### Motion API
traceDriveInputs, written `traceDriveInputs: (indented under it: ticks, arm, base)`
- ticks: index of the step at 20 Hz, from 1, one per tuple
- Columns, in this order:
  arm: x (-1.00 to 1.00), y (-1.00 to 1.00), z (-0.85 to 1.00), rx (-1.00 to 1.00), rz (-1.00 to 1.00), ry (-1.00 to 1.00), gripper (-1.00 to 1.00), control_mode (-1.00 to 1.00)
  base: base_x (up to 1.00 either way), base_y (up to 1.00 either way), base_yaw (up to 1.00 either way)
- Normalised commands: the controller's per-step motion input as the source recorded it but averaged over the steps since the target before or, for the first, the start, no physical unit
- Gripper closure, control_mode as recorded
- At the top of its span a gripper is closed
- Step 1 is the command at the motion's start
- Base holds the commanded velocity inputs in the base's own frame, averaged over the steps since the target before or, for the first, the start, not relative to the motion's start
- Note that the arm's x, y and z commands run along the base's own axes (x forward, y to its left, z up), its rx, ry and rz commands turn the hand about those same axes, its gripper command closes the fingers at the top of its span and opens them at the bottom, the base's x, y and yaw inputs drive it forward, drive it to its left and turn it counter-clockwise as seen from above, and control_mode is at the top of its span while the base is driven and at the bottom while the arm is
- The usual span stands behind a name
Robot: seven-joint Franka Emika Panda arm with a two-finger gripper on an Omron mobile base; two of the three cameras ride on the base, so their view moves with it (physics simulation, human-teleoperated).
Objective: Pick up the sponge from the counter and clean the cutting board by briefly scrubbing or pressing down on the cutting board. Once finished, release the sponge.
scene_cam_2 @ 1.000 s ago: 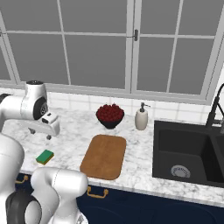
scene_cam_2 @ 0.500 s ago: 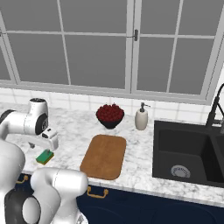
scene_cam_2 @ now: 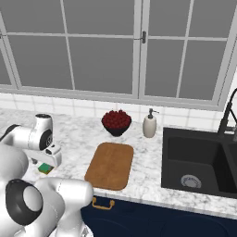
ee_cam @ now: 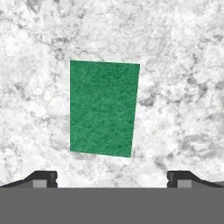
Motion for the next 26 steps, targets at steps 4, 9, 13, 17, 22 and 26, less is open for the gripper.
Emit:
traceDriveInputs:
  ticks: [4,9,13,17,22,26]
  arm:
    - [0.29,0.16,-0.06,0.00,0.00,0.03,-1.00,-1.00]
    - [0.19,0.09,-0.01,-0.05,0.00,0.00,-1.00,-1.00]
    - [0.00,0.00,-0.04,-0.10,0.01,-0.05,-1.00,-1.00]
    - [0.00,0.00,-0.01,-0.04,0.01,-0.04,-1.00,-1.00]
    - [-0.14,-0.22,-0.04,0.01,0.01,-0.06,-1.00,-1.00]
    - [-0.16,-0.36,-0.03,0.05,0.00,-0.01,-1.00,-1.00]
  base:
    - [0.00,0.00,0.00]
    - [0.00,0.00,0.00]
    - [0.00,0.00,0.00]
    - [0.00,0.00,0.00]
    - [0.00,0.00,0.00]
    - [0.00,0.00,0.00]
